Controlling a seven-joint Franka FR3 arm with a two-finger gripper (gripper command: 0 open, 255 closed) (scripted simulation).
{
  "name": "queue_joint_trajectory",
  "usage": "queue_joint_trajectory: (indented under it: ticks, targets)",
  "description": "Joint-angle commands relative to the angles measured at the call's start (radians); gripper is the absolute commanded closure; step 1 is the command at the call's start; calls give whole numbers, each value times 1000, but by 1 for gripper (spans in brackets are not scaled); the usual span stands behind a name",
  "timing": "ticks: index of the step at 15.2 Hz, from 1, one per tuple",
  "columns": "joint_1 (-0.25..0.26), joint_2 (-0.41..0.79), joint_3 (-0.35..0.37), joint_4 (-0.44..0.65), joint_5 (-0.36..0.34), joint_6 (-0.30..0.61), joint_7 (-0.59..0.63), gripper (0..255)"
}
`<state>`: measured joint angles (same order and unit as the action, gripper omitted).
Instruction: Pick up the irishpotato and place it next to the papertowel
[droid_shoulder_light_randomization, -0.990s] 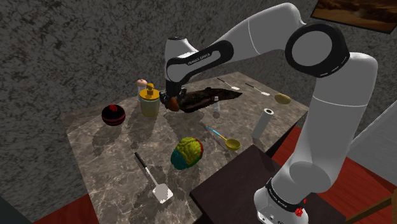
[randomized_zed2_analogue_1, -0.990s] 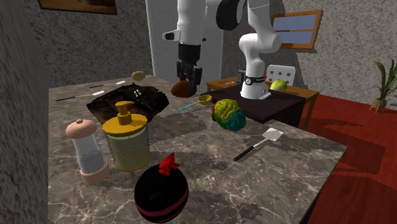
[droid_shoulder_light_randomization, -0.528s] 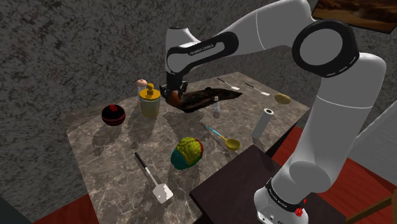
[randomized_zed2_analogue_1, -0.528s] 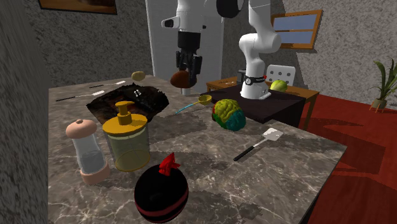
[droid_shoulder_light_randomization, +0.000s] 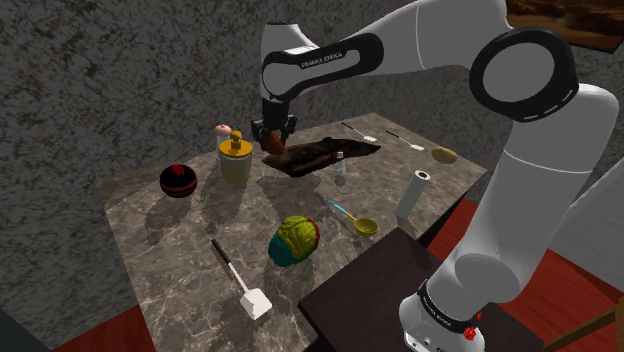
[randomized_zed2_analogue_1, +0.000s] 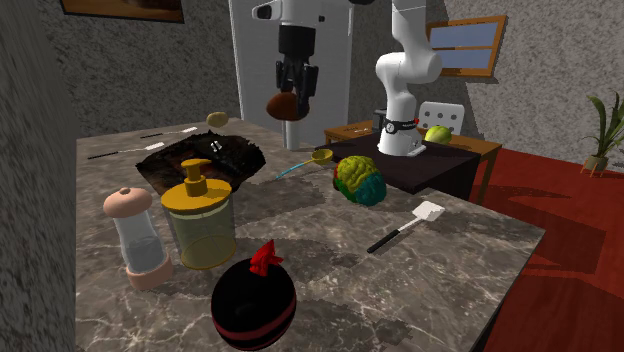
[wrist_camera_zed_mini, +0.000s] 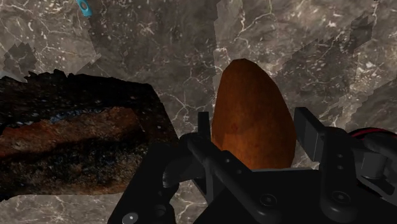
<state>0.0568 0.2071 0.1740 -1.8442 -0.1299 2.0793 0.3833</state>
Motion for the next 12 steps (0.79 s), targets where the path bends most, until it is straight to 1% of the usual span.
queue_joint_trajectory:
  ticks: [1,4,8,12]
  targets:
    - [0,-8,1,18,3,-26,-3,255]
    - [0,-18,2,42,7,-60,-8,255]
    - [-47,-132,-25,-106,32,-17,-85,255]
    - [-87,-234,-61,-233,50,15,-168,255]
